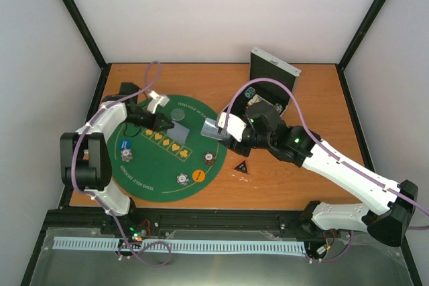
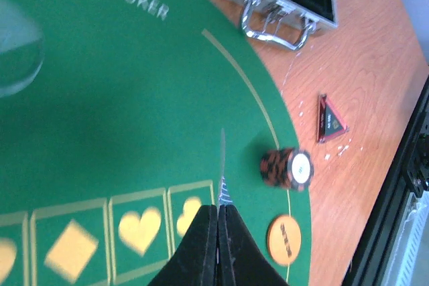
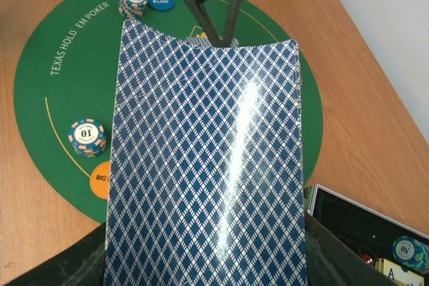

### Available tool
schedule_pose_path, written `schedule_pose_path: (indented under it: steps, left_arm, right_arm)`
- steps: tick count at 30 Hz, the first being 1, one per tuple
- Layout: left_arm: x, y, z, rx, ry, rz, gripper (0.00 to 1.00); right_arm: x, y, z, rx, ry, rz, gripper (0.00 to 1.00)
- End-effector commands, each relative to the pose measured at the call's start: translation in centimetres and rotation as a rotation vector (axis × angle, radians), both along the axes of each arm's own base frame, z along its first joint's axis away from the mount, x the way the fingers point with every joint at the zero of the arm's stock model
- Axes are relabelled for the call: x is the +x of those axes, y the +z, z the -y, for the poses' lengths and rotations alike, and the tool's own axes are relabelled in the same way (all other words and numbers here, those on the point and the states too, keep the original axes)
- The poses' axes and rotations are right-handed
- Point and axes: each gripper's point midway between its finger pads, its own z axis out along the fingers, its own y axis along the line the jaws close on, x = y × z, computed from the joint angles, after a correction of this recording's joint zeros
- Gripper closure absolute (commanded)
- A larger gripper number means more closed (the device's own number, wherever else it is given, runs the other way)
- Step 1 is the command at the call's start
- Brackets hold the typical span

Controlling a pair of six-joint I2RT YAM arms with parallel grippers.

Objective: Distribute texas hold em gaming equipment

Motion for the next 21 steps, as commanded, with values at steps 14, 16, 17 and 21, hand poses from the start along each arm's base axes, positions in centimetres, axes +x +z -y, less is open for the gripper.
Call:
schedule_pose_path:
  steps: [14,16,17,21]
  left_arm:
    - [4.8,-1.4,12.5,-0.277,-0.162,-0.097,0.99]
    - [5.1,-1.7,12.9,-0.301,-0.161,-0.126,0.99]
    - [5.4,-2.0,13.0,-0.301,-0.157,-0.134,0.99]
    - [6.2,-3.4,13.2,-0.285,-0.129,-0.151,0.99]
  right_arm:
    - [1.0,1.0,0.6,0.005,-0.063,0.027,0.48]
    - [1.0,1.0,0.6,0.007,-0.065,0.027,0.48]
    - [1.0,1.0,0.6,0.008,-0.066,0.024,0.48]
    - [0.9,0.9,0.8,0.009,-0.069,0.024,0.48]
